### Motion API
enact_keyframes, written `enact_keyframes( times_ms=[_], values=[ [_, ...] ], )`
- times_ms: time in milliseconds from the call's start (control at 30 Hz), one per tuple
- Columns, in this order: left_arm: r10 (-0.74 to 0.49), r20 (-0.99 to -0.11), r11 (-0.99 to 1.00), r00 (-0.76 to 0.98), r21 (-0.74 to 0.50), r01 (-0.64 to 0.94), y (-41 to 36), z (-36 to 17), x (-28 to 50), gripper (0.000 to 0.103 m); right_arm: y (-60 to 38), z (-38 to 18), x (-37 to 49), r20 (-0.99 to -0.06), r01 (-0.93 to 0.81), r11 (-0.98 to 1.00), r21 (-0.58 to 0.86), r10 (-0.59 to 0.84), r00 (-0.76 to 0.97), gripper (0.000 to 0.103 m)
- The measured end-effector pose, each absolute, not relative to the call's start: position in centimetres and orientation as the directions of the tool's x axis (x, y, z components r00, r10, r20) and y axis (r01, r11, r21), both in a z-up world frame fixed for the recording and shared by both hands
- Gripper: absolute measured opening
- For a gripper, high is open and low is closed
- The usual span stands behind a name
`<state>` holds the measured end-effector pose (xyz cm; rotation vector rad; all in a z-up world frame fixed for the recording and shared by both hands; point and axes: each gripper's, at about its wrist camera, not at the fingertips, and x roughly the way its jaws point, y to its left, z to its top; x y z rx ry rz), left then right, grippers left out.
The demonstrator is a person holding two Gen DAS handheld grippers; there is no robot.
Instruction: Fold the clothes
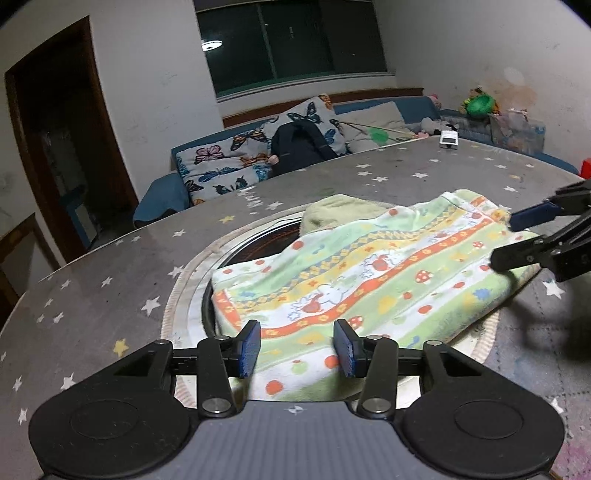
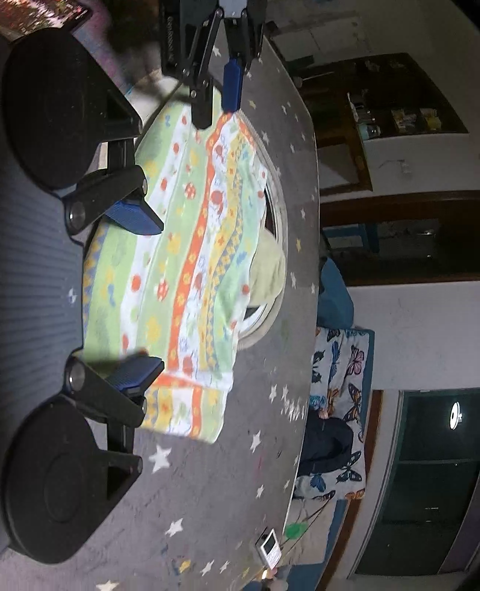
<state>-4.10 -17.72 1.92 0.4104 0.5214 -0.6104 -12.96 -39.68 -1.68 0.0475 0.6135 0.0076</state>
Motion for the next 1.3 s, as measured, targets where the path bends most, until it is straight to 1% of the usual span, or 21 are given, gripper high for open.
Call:
enact_keyframes(
  times_ms=[133,233,567,633,700,833,1000,1300],
  values=[
    [-0.397,-0.572,0.766,0.717,0.223,0.602,-17.3,1.6,-3.6,0.048,-40.7,-2.0,-13.2,-0.584,0.043,0.998,0.047,-0.007,0.812,0.078],
    [-0.389,-0.582,0.783,0.715,0.200,0.589,-16.5,1.6,-3.1,0.048,-41.7,-2.5,-13.4,-0.587,0.061,0.995,0.083,-0.001,0.809,0.082],
    [-0.357,-0.577,0.787,0.734,0.237,0.570,-16.1,1.3,-3.0,0.048,-42.2,-2.9,-13.5,-0.588,0.074,0.992,0.098,-0.002,0.809,0.091],
    [-0.357,-0.579,0.793,0.733,0.227,0.565,-15.8,1.4,-2.9,0.052,-42.1,-3.0,-13.4,-0.595,0.072,0.993,0.094,-0.002,0.804,0.098],
    [-0.357,-0.581,0.799,0.731,0.216,0.561,-15.5,1.5,-2.7,0.054,-42.3,-3.1,-13.3,-0.603,0.077,0.992,0.099,-0.002,0.798,0.100],
    [-0.358,-0.576,0.802,0.735,0.213,0.558,-15.1,1.7,-2.8,0.055,-42.3,-3.2,-13.2,-0.606,0.072,0.992,0.104,0.006,0.795,0.103],
    [-0.372,-0.587,0.828,0.719,0.139,0.543,-14.3,2.3,-2.3,0.055,-42.3,-3.2,-13.1,-0.610,0.070,0.993,0.096,0.003,0.793,0.103],
    [-0.324,-0.548,0.864,0.771,0.159,0.477,-12.0,3.4,-2.4,0.055,-42.3,-3.2,-13.1,-0.610,0.072,0.993,0.089,-0.003,0.792,0.103]
  ],
)
